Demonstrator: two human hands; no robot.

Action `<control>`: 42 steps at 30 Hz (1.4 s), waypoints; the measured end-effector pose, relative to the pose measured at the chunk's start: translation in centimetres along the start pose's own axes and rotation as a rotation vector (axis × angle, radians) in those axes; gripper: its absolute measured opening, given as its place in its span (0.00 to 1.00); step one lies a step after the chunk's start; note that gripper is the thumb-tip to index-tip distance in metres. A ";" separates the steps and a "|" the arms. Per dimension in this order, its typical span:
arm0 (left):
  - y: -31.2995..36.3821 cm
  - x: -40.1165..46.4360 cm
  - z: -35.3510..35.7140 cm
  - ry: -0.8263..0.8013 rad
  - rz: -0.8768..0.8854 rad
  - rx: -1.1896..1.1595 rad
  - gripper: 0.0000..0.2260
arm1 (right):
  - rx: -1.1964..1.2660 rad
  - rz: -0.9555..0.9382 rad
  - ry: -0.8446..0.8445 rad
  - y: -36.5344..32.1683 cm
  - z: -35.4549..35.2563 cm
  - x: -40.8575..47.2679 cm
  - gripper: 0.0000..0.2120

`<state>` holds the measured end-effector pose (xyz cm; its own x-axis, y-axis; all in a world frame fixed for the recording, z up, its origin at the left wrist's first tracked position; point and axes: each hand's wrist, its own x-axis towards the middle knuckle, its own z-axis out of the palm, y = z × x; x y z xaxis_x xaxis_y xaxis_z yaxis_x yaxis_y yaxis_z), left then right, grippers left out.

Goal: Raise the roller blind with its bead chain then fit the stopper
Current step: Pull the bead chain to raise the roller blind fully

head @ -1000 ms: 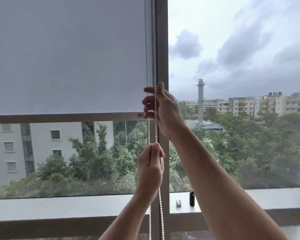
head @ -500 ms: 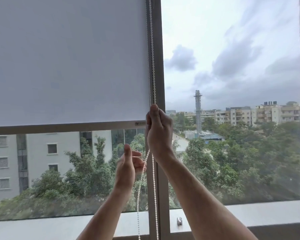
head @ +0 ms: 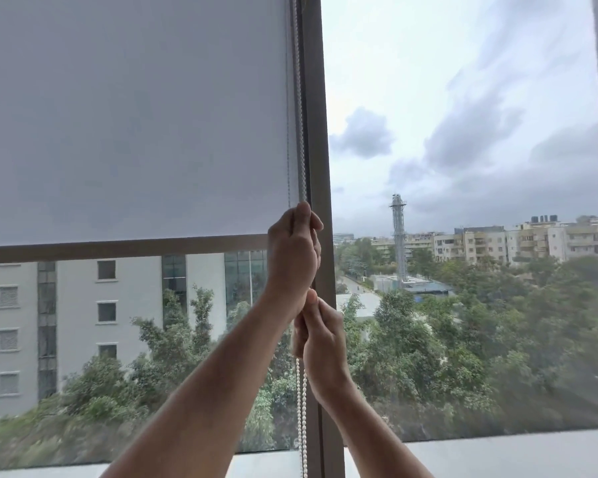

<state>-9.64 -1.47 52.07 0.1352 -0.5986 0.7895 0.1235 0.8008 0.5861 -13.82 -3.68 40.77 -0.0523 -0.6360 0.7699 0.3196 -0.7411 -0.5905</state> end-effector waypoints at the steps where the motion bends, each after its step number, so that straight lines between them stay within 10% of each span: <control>1: -0.2 0.1 0.0 0.019 0.031 0.039 0.19 | -0.012 0.021 -0.014 0.0 -0.5 0.4 0.23; 15: -6.6 -5.6 -1.6 0.063 0.053 0.188 0.20 | -0.148 -0.005 0.041 -10.2 1.3 12.0 0.10; 28: -7.0 -4.8 -3.9 -0.060 0.055 0.280 0.18 | -0.101 -0.195 0.160 -10.1 5.0 12.8 0.22; 36: -3.2 0.8 -5.0 0.128 -0.006 0.227 0.24 | -0.094 -0.235 0.109 -8.0 4.1 10.7 0.20; 42: 3.7 6.2 -2.9 -0.054 0.053 0.213 0.17 | -0.135 -0.243 0.115 -6.4 3.5 8.7 0.21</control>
<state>-5.48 -2.22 58.60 0.0823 -0.5582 0.8256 -0.0937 0.8204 0.5641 -13.04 -3.73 52.14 -0.2208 -0.4513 0.8646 0.1566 -0.8914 -0.4253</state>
